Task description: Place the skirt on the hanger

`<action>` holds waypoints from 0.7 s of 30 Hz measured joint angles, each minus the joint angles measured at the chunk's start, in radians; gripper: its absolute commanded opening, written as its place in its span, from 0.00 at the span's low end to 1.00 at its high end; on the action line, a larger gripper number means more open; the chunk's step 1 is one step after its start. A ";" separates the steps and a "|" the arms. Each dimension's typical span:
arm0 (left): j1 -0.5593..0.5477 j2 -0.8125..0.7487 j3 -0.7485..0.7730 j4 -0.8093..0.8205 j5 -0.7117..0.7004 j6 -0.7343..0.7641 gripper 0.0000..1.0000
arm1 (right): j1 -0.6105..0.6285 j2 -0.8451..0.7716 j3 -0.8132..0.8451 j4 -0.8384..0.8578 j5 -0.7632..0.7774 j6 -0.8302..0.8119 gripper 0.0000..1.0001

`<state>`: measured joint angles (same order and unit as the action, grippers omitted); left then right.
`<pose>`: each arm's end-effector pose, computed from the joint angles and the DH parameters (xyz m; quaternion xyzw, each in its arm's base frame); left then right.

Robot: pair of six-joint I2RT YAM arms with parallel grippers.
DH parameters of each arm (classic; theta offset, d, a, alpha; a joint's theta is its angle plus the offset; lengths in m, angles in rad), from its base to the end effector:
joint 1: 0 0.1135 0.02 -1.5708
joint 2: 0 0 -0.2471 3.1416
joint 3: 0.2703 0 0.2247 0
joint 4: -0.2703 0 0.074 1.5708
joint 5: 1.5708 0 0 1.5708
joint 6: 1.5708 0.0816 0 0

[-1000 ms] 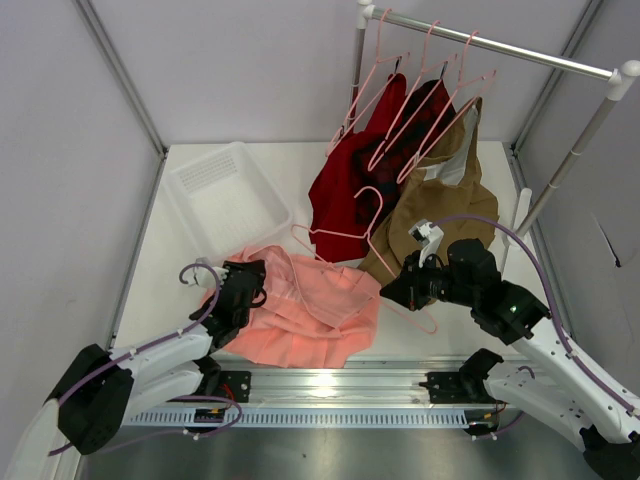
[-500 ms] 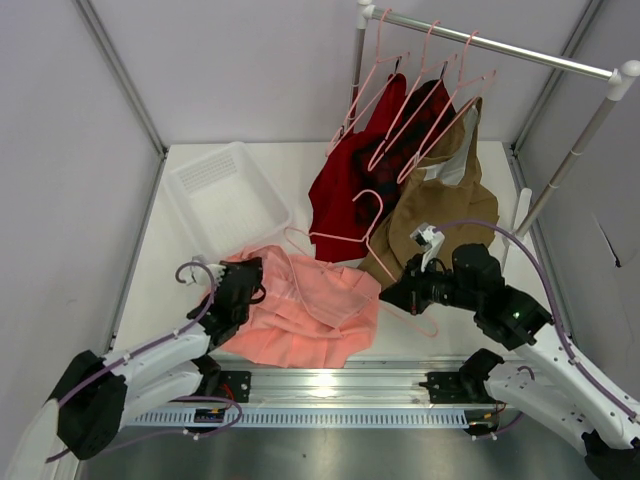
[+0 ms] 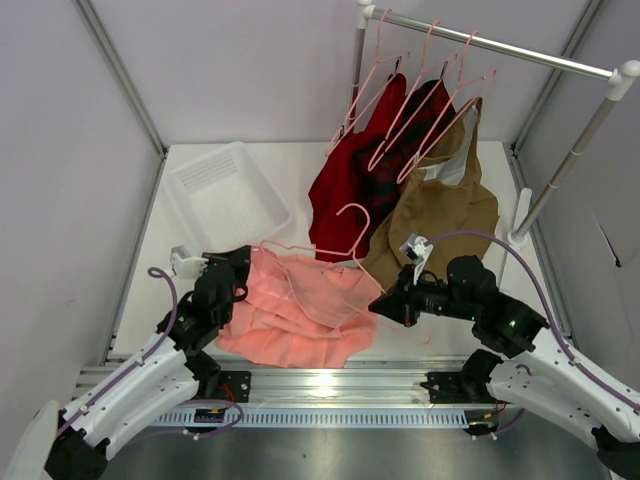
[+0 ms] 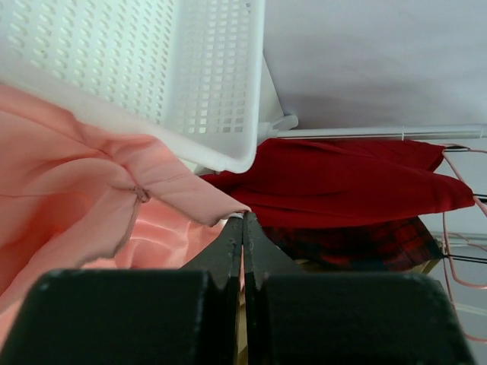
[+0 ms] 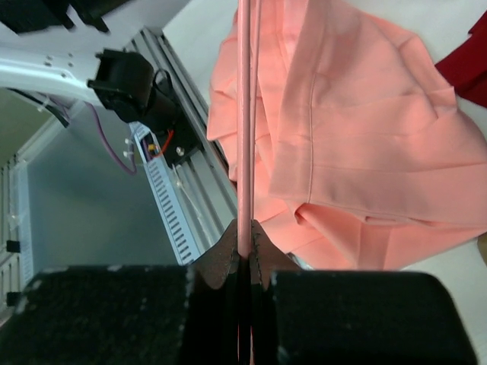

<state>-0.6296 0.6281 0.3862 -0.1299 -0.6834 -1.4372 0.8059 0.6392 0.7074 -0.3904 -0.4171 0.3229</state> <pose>0.1698 -0.0600 0.2152 -0.4795 0.6410 -0.3151 0.5098 0.0970 0.1488 0.2885 -0.3073 0.7418 0.4478 0.3933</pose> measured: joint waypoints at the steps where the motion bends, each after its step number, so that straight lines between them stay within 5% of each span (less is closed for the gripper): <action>1: 0.001 0.002 0.019 -0.016 0.003 0.008 0.00 | 0.024 0.006 -0.010 0.010 0.027 0.000 0.00; 11: 0.047 0.077 0.087 -0.065 0.066 0.042 0.00 | 0.118 0.056 -0.063 0.056 0.186 0.018 0.00; 21: 0.061 0.066 0.087 -0.067 0.088 0.050 0.00 | 0.148 0.103 -0.085 0.161 0.167 0.063 0.00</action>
<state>-0.5682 0.6941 0.4732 -0.1967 -0.5953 -1.3872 0.9535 0.7422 0.6228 -0.2298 -0.2504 0.3859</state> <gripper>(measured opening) 0.005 0.049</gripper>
